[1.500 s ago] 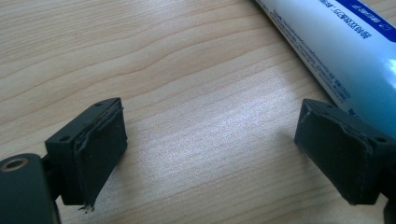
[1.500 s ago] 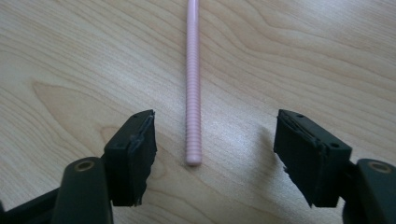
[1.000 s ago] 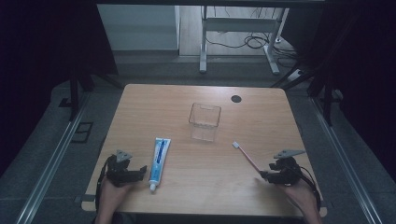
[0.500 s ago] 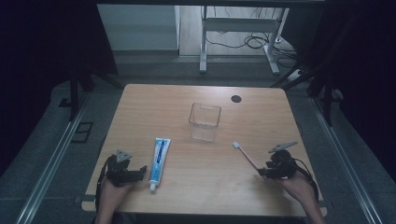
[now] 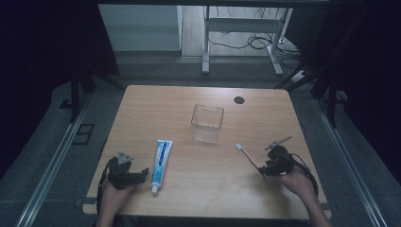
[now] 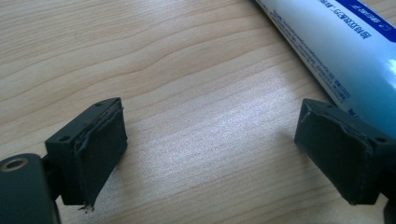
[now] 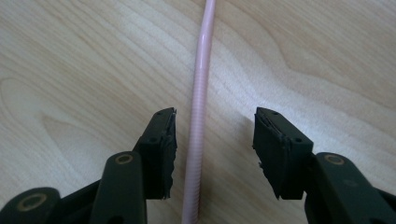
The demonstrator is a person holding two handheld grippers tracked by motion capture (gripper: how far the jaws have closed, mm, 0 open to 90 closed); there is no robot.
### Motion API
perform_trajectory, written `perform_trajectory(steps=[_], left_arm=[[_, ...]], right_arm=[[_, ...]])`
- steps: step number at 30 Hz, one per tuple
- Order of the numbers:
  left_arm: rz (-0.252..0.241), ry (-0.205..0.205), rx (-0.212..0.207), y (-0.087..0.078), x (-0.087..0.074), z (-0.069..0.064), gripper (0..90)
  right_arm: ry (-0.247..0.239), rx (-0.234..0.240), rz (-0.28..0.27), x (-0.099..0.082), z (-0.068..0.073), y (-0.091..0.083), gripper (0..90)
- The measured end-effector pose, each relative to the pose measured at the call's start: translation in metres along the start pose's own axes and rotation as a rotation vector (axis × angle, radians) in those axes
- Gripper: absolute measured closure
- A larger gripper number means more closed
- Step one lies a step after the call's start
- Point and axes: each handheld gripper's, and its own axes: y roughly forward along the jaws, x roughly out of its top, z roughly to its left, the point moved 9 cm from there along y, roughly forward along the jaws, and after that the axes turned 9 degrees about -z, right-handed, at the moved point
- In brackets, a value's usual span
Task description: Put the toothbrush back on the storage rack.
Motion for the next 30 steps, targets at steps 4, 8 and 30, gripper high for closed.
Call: perform_trajectory(steps=[4, 8, 30], left_arm=[[0.0, -0.001, 0.0, 0.0, 0.0, 0.0, 9.1], [0.0, -0.001, 0.0, 0.0, 0.0, 0.0, 9.1], [0.0, 0.0, 0.0, 0.0, 0.0, 0.0, 9.0]], right_arm=[[-0.002, 0.005, 0.025, 0.006, 0.0, 0.003, 52.7], [-0.008, 0.004, 0.056, 0.011, -0.001, 0.006, 55.1], [-0.053, -0.009, 0.165, 0.033, 0.0, 0.029, 74.4]])
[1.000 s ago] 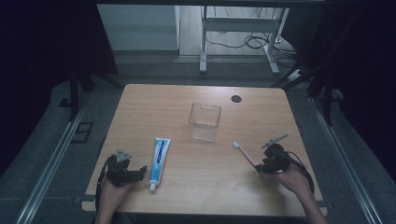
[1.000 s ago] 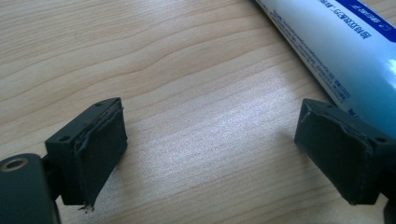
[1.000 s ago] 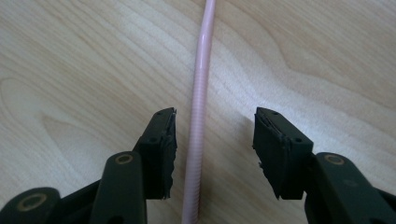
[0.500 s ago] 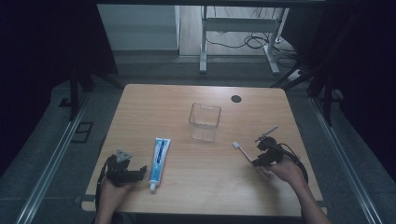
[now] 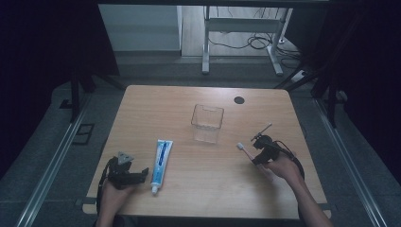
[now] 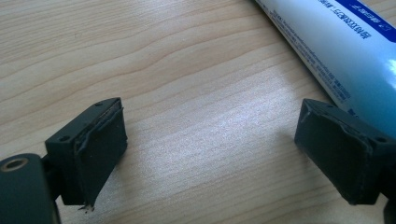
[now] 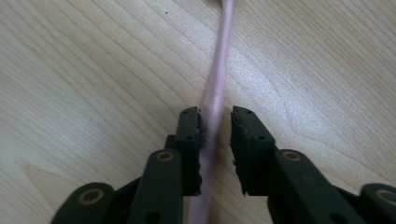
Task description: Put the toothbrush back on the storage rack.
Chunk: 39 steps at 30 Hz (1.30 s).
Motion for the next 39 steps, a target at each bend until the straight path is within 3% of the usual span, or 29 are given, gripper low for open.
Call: perform_trajectory(steps=[10, 19, 39], left_arm=[[0.0, 0.0, -0.002, 0.001, 0.0, 0.0, 8.8], [0.0, -0.002, -0.002, 0.001, 0.0, 0.0, 8.8], [0.001, -0.002, -0.001, 0.001, 0.0, 0.0, 8.8]], right_arm=[[0.014, 0.01, 0.038, 0.001, -0.004, 0.003, 78.3], [0.025, 0.027, 0.004, 0.005, -0.003, -0.004, 78.3], [-0.009, 0.047, -0.078, 0.031, 0.008, -0.033, 78.2]])
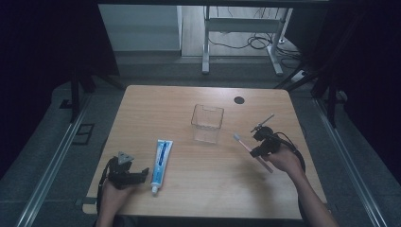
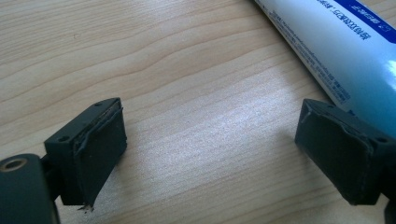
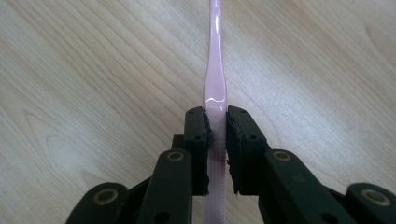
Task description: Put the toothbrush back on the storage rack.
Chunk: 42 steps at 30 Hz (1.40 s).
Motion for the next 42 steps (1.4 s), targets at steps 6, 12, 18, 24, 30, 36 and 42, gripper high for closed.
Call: perform_trajectory(steps=[6, 12, 18, 24, 30, 36, 42], left_arm=[[0.0, 0.0, 0.0, 0.0, 0.0, 0.0, 8.8], [0.0, 0.0, 0.0, 0.0, 0.0, 0.0, 8.8], [0.0, 0.0, 0.0, 0.0, 0.0, 0.0, 8.8], [-0.001, -0.001, 0.0, 0.0, 0.0, 0.0, 8.8], [-0.001, -0.001, 0.0, 0.0, 0.0, 0.0, 8.8], [-0.001, -0.001, 0.0, 0.0, 0.0, 0.0, 8.8], [-0.001, 0.001, 0.0, 0.0, 0.0, 0.0, 8.8]], right_arm=[[-0.01, -0.001, -0.016, 0.007, 0.002, -0.006, 78.2], [-0.018, -0.001, -0.025, 0.013, 0.004, -0.007, 78.2], [-0.021, 0.011, -0.039, 0.02, 0.008, -0.011, 78.3], [-0.028, 0.018, -0.057, 0.028, 0.011, -0.016, 78.3], [-0.035, 0.021, -0.067, 0.035, 0.013, -0.02, 78.3], [-0.039, 0.027, -0.081, 0.042, 0.015, -0.024, 78.3], [-0.05, 0.032, -0.097, 0.05, 0.019, -0.03, 78.3]])
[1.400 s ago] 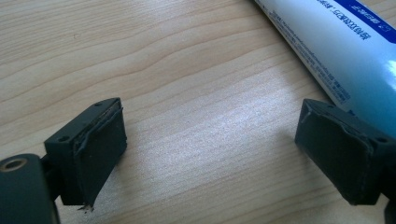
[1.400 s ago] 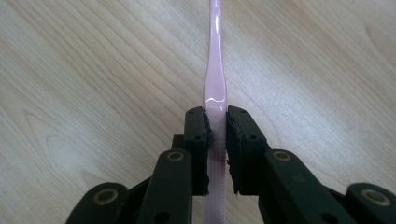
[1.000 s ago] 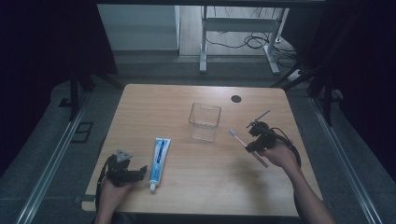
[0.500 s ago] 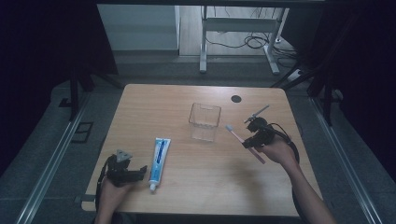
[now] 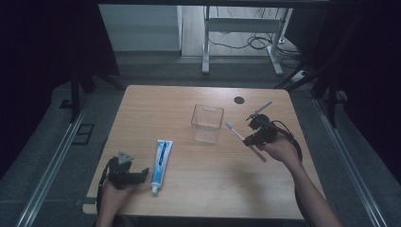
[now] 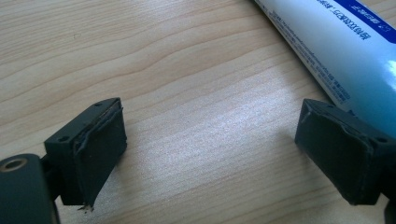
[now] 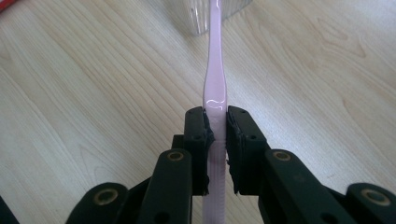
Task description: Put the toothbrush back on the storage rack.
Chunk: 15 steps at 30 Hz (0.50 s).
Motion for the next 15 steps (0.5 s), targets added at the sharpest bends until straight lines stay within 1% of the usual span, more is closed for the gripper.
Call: perform_trajectory(steps=[2, 3, 9, 15], left_arm=[[0.0, 0.001, 0.0, 0.0, 0.0, 0.0, 8.8], [0.0, 0.001, 0.0, 0.0, 0.0, 0.0, 8.8], [0.0, 0.002, -0.001, 0.0, 0.0, 0.0, 8.8], [0.0, 0.003, -0.001, 0.0, 0.0, 0.0, 8.8]], right_arm=[[-0.001, 0.0, -0.005, 0.003, 0.001, -0.002, 78.3], [-0.008, 0.001, -0.008, 0.005, 0.001, -0.003, 78.3], [-0.01, 0.003, -0.023, 0.016, 0.004, -0.009, 78.3], [-0.018, 0.01, -0.033, 0.026, 0.008, -0.011, 78.3]])
